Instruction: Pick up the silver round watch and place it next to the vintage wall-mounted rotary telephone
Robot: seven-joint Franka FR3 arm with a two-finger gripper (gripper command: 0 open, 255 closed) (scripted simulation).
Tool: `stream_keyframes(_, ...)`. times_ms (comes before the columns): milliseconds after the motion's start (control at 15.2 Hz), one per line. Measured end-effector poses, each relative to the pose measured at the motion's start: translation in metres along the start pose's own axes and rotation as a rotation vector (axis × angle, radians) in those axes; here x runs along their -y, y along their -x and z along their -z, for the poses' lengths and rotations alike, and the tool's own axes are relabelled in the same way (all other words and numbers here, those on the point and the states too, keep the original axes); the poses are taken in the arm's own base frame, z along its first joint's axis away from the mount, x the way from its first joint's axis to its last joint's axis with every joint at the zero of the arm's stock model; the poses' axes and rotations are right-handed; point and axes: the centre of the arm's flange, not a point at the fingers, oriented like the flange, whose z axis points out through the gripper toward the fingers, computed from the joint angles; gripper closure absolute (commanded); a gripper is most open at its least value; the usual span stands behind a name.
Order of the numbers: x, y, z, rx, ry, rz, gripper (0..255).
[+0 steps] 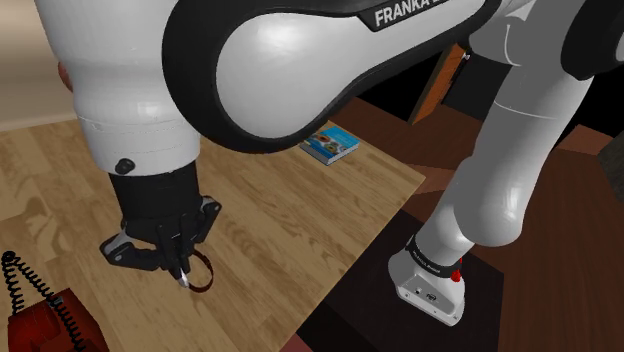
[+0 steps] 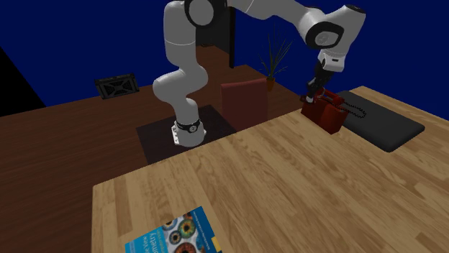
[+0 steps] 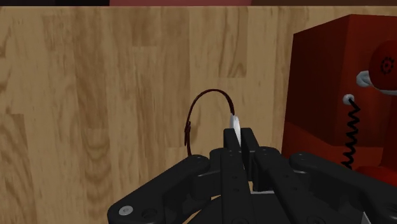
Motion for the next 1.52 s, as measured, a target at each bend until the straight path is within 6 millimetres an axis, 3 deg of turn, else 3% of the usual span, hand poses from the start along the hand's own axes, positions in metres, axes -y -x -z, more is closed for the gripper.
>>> stream_keyframes(1518,-0.007,-0.019,-0.120,0.000,0.000,0.000,255)
